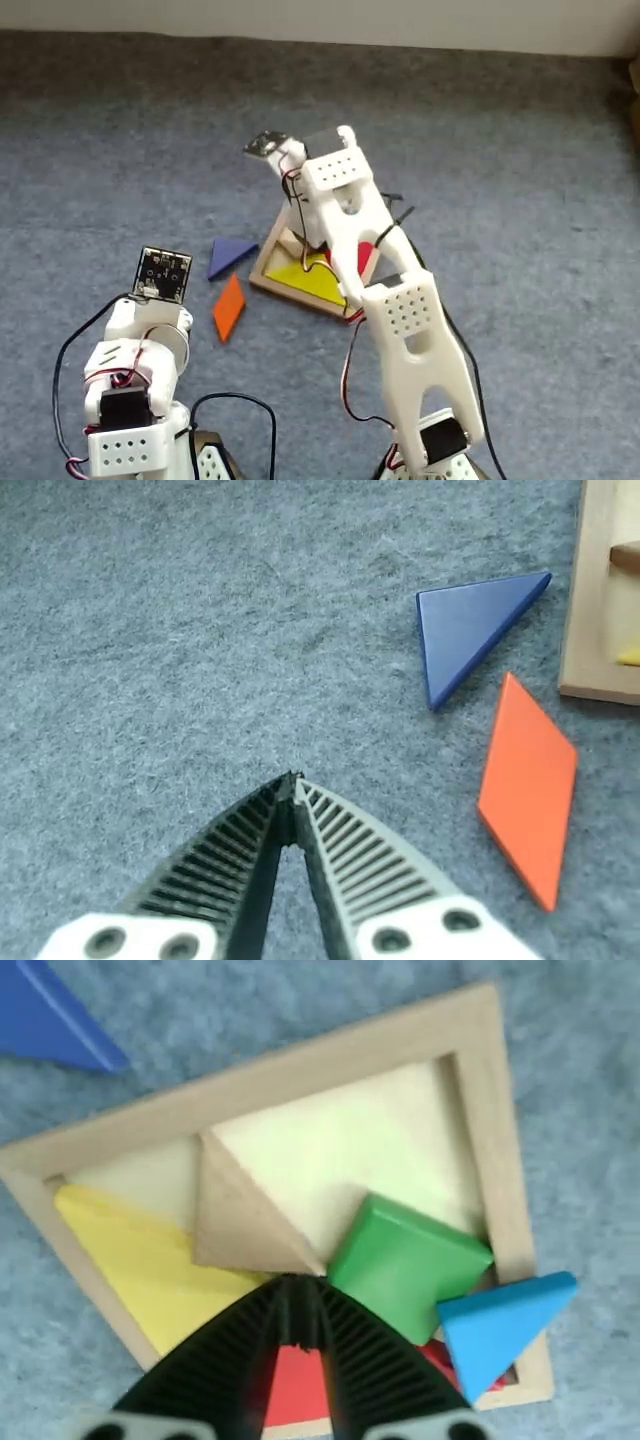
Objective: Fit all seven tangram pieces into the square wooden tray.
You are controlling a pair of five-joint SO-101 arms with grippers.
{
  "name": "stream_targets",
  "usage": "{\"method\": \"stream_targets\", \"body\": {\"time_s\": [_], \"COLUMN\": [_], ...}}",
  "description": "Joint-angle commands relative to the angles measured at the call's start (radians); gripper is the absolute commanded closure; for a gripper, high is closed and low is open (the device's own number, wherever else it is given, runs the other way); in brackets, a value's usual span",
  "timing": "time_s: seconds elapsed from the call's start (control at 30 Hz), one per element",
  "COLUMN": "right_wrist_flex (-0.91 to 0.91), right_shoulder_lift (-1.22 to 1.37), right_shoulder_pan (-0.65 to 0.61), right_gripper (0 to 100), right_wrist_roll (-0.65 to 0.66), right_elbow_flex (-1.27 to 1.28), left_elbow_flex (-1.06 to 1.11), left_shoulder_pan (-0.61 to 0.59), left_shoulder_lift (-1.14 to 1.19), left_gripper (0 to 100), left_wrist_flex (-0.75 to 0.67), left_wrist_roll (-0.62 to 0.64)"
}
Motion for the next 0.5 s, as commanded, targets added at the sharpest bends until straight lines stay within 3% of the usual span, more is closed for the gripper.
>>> {"method": "stream_targets", "body": {"time_s": [0.0,0.27,0.47], "right_wrist_flex": [0.048,0.056,0.056], "right_shoulder_lift": [-0.027,-0.084,-0.357], "right_shoulder_pan": [0.022,0.054,0.048], "right_gripper": [99.1,99.3,99.3], "right_wrist_roll": [-0.071,-0.149,-0.149], "right_elbow_flex": [-0.174,-0.308,-0.031], "left_elbow_flex": [0.019,0.019,0.019], "left_shoulder_pan": [0.016,0.016,0.010], "left_shoulder_lift": [-0.025,-0.025,-0.025], "left_gripper": [99,99,91], "left_wrist_flex": [-0.021,-0.023,-0.018], "left_wrist_roll": [-0.006,-0.008,-0.006]}}
